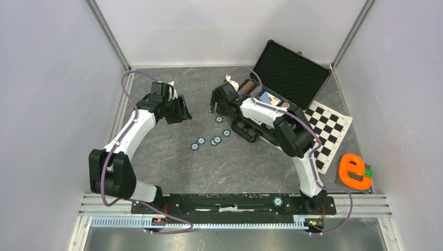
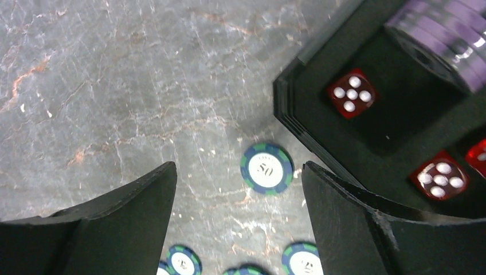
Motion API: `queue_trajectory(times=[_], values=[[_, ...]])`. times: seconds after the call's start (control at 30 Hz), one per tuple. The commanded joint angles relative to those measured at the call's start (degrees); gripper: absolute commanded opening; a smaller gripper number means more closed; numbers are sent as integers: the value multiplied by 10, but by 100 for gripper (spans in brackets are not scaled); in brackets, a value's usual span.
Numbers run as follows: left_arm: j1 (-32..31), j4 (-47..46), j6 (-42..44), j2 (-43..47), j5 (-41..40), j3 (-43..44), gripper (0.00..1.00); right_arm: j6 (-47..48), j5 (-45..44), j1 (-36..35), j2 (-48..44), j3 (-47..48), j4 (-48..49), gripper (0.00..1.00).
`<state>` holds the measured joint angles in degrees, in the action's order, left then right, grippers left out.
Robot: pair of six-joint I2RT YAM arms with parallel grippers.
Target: Pack up texas hold em set
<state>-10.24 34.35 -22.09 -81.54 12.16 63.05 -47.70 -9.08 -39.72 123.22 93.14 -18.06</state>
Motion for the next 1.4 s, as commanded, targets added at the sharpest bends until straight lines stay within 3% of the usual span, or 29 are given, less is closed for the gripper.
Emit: queue_trajectory(times=[0.0,0.23,0.47,0.53,0.8,1.03,1.37], values=[[6,-7,-4,-2,5,19,57,55,-105,11,59,59,-45,86],[15,5,11,7,-1,18,58,121,-159,-25,111,117,-102,79],[25,7,21,14,-1,9,58,155,-222,-48,84,64,-134,61],[26,6,23,12,1,9,58,170,-224,-51,85,68,-135,55],[27,7,26,7,10,16,58,192,-177,-58,94,104,-154,47],[27,12,27,-17,7,8,58,140,-97,-58,20,-11,-159,44],[22,19,24,-105,44,-6,53,135,-26,-74,-74,-147,-144,36]])
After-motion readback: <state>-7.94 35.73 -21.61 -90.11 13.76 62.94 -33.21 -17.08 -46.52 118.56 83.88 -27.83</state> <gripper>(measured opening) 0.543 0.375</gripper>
